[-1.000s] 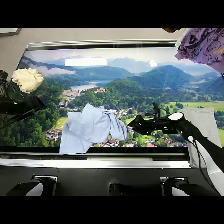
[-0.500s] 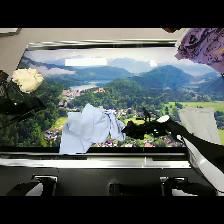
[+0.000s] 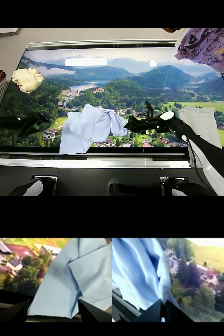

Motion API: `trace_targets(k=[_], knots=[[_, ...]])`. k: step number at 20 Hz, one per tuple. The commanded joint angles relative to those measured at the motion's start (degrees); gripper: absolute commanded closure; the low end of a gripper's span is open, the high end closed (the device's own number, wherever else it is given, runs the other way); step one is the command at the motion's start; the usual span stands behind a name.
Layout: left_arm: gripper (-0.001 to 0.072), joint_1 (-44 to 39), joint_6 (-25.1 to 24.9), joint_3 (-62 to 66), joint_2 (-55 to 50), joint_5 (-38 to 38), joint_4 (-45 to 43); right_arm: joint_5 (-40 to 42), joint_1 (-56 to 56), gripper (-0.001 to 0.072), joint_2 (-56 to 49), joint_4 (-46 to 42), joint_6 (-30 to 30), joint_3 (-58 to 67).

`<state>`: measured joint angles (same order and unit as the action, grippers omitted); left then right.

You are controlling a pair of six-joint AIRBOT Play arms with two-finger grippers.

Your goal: Fold the clothes and pants, and hang the long-sleeved shirts on hangers.

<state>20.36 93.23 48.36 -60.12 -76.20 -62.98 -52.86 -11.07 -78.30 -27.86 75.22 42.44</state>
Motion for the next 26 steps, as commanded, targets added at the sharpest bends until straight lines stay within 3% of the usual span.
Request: trace_targets(k=[1, 7, 9, 15, 16, 17, 18, 20, 23, 26], knots=[[-0.0002, 2.4, -8.1, -10.8, -1.6, 3.6, 7.1, -2.4, 0.3, 0.0681, 1.4, -1.6, 2.1, 0.2], [-0.0001, 2.0, -8.0, -14.1, -7.4, 6.7, 7.1, -2.7, 0.3, 0.068, 2.0, -1.4, 2.9, 0.2], [0.0127, 1.6, -8.8, -14.1, -9.7, 6.9, 7.1, -2.7, 0.3, 0.068, 2.9, -1.4, 2.9, 0.2], [0.0129, -5.3, -9.9, -14.1, -14.1, 9.1, 8.0, -3.0, 0.3, 0.068, 4.2, -1.3, 3.7, 0.2], [0.02, -6.3, -9.9, -14.1, -14.3, 9.7, 8.5, -2.9, 0.3, 0.068, 4.4, -1.3, 3.7, 0.2], [0.0547, -6.9, -9.9, -14.0, -14.2, 9.9, 8.8, -2.8, 0.3, 0.068, 4.9, -1.3, 3.7, 0.2], [0.069, -6.9, -10.1, -13.4, -14.0, 9.8, 9.5, -2.5, 0.3, 0.068, 5.6, -1.4, 3.7, 0.2], [0.0691, -6.6, -9.9, -9.2, -12.5, 9.0, 10.3, -1.9, 0.3, 0.0682, 7.8, -3.9, 3.7, 2.4], [0.0692, -6.4, -8.6, 7.1, -5.5, 9.4, 7.7, -2.8, 0.3, 0.0682, 10.8, -18.2, 9.5, 13.8], [0.0692, -6.4, -1.6, 30.3, -0.1, 10.5, -5.9, -3.3, 0.3, 0.0682, 14.3, -34.7, 15.0, 30.6]])
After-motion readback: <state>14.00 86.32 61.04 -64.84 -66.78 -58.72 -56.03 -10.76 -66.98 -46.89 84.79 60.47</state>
